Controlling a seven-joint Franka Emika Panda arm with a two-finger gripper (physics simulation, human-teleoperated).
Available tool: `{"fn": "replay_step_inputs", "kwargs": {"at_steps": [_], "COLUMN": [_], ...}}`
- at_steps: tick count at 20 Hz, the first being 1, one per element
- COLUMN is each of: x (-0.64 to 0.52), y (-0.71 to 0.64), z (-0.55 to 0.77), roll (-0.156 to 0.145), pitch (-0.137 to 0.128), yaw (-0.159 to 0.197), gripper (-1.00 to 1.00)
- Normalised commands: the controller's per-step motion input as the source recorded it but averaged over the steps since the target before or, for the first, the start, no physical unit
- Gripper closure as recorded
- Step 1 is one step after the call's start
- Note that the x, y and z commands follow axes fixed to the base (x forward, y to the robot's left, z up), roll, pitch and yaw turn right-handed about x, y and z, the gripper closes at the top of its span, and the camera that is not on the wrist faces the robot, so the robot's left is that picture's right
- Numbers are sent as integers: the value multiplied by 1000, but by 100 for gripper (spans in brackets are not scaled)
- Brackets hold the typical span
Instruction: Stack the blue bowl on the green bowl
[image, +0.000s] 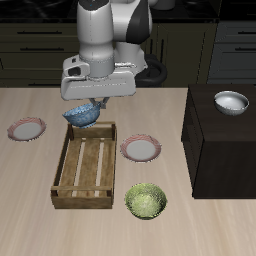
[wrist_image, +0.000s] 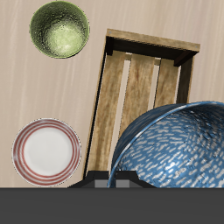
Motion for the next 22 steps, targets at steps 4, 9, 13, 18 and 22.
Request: {"fn": "replay_step_inputs", "kwargs": {"at_steps": [4, 9, 13, 18, 22], "x": [25, 18, 111, 217, 153], "y": [234, 182, 140, 199, 86], "z": [478, 260, 210, 107, 123], "roll": [15, 17, 7, 11, 1], "pitch": [-56, -27, -26, -1, -24], "yaw": [-20, -11, -2, 2, 9], "gripper": [100, 100, 100, 100, 100]}}
